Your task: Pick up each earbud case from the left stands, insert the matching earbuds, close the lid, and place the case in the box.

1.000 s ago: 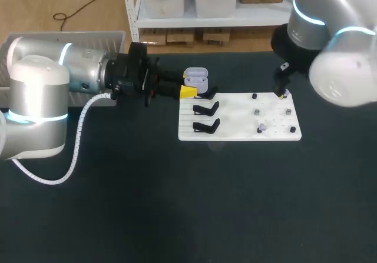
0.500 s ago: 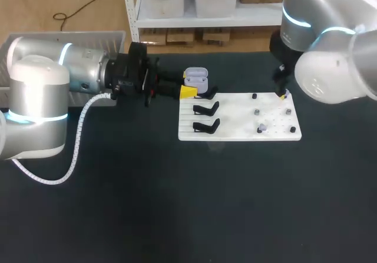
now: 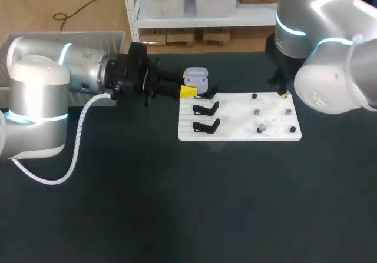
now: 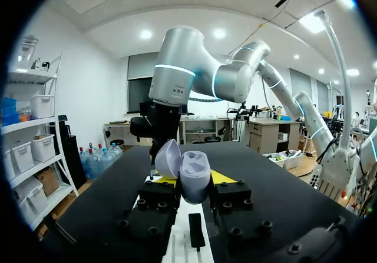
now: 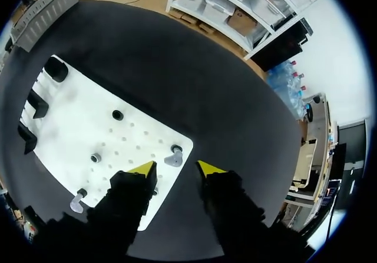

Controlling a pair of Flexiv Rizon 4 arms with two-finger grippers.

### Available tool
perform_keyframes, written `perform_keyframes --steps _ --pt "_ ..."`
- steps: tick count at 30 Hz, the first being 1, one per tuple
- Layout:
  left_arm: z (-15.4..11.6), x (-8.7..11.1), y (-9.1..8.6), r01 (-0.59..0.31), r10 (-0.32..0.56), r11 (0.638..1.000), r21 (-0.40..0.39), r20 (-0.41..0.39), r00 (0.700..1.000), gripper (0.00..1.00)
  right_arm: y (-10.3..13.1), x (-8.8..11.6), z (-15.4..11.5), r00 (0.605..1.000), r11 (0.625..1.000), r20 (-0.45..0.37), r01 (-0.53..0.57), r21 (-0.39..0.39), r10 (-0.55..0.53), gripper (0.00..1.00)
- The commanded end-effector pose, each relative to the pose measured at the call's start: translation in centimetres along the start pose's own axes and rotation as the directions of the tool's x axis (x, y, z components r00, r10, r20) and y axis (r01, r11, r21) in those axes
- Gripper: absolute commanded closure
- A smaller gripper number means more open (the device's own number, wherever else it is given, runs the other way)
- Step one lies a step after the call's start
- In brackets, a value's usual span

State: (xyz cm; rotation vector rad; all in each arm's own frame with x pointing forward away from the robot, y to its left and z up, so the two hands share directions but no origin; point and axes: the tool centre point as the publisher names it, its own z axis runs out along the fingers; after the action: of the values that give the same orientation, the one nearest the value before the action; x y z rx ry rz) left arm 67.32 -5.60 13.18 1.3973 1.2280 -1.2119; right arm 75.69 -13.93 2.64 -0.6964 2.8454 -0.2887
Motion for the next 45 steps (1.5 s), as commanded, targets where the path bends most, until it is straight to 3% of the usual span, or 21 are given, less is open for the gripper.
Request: perform_keyframes --steps 1,7,32,35,37,45 --pt "0.0 0.0 0.0 0.000 0.000 1.000 0.001 0.000 1.000 1.00 0.5 -0.1 0.6 1.000 1.000 0.007 -0.004 0.029 0.004 0.65" --pt "0.0 0.0 0.0 0.000 0.000 1.000 0.001 0.000 1.000 1.00 0.3 -0.3 1.0 1.000 0.998 0.020 -0.021 0.063 0.020 0.65" --pt "0.0 0.0 0.0 0.000 0.000 1.000 0.001 0.000 1.000 1.00 0.0 -0.7 1.9 0.999 0.997 0.016 -0.033 0.073 0.031 0.76" --pt "0.0 0.0 0.0 0.000 0.000 1.000 0.001 0.000 1.000 1.00 0.0 -0.7 2.0 0.999 0.997 0.013 -0.032 0.074 0.031 0.84" --pt "0.0 0.0 0.0 0.000 0.000 1.000 0.001 0.000 1.000 1.00 0.0 -0.7 2.0 0.999 0.997 0.012 -0.033 0.074 0.032 0.99" --pt "0.0 0.0 0.0 0.000 0.000 1.000 0.001 0.000 1.000 1.00 -0.1 -0.5 0.5 0.999 0.997 0.012 -0.034 0.075 0.034 1.00"
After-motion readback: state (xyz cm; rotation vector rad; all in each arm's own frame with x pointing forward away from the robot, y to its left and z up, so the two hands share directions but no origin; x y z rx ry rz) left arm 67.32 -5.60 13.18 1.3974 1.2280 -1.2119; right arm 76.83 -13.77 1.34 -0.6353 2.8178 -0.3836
